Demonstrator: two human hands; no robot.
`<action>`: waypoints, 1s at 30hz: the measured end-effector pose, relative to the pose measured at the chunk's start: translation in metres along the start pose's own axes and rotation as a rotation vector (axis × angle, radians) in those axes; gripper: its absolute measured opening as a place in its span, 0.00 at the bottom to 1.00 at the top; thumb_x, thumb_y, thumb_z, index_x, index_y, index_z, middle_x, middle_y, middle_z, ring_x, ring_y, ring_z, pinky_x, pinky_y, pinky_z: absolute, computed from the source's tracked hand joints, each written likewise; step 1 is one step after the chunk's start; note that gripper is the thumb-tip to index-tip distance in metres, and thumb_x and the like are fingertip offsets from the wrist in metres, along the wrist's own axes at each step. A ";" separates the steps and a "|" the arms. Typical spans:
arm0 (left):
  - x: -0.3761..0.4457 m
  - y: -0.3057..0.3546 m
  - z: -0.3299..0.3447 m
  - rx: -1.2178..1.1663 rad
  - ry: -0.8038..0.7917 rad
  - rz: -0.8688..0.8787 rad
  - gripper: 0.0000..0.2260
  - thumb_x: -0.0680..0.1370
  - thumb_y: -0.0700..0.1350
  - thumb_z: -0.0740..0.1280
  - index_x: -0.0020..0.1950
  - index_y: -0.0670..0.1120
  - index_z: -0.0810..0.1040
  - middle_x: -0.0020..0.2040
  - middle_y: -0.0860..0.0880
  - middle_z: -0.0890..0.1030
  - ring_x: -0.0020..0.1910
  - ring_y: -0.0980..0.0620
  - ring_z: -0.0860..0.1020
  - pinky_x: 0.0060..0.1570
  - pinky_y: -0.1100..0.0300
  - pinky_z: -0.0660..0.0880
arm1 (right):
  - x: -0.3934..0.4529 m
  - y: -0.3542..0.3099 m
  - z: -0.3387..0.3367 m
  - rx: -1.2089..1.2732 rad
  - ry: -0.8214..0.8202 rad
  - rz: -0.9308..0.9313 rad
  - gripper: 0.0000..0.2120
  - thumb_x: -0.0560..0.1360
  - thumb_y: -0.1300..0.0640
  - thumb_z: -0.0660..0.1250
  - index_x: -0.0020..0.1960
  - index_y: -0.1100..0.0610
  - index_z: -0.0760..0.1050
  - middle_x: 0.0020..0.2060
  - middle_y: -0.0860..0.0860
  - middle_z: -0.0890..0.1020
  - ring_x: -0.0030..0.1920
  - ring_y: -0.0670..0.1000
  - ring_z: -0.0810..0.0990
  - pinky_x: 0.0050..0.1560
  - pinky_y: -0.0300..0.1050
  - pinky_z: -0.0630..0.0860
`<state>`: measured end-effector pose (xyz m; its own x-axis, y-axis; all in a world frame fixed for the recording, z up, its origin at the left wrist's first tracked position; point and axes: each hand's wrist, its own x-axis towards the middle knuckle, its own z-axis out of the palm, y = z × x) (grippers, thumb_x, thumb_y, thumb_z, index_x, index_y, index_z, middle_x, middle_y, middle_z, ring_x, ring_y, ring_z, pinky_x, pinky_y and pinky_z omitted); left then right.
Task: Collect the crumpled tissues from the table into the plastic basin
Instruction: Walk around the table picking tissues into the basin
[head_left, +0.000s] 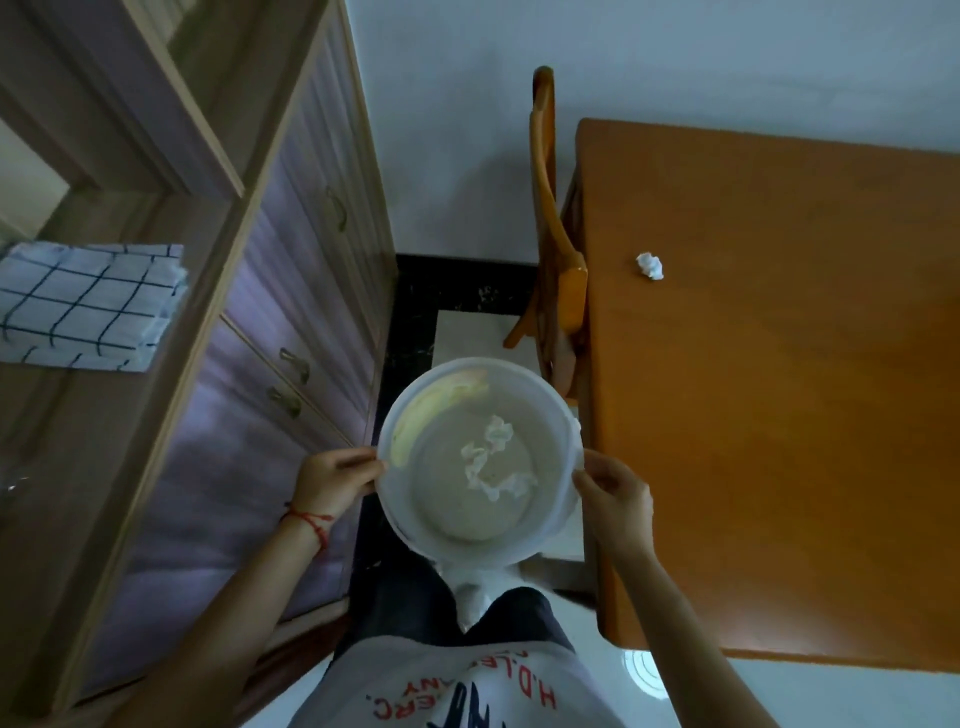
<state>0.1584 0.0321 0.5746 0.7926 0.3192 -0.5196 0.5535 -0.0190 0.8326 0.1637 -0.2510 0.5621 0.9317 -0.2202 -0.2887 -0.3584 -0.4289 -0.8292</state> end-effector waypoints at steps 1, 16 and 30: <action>0.009 0.005 0.001 -0.004 -0.010 -0.007 0.11 0.71 0.30 0.67 0.54 0.32 0.77 0.36 0.45 0.81 0.25 0.63 0.78 0.26 0.73 0.74 | 0.006 -0.002 0.002 0.002 0.007 0.015 0.13 0.72 0.59 0.66 0.57 0.56 0.77 0.42 0.51 0.83 0.42 0.49 0.81 0.38 0.36 0.75; 0.106 0.058 0.022 0.101 -0.194 -0.087 0.14 0.70 0.30 0.67 0.55 0.32 0.76 0.32 0.48 0.80 0.23 0.62 0.78 0.24 0.73 0.73 | 0.054 -0.017 0.026 -0.026 0.157 0.166 0.11 0.73 0.56 0.66 0.54 0.52 0.78 0.42 0.50 0.82 0.41 0.48 0.80 0.38 0.40 0.77; 0.119 0.059 0.043 0.112 -0.212 -0.124 0.13 0.70 0.31 0.68 0.54 0.33 0.77 0.39 0.45 0.80 0.36 0.50 0.80 0.30 0.69 0.77 | 0.076 -0.018 0.010 -0.042 0.117 0.160 0.09 0.73 0.58 0.66 0.51 0.50 0.79 0.42 0.50 0.83 0.40 0.48 0.80 0.36 0.35 0.71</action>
<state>0.2959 0.0281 0.5537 0.7461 0.1198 -0.6550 0.6655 -0.1006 0.7396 0.2416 -0.2517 0.5505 0.8505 -0.3875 -0.3556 -0.5056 -0.4163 -0.7557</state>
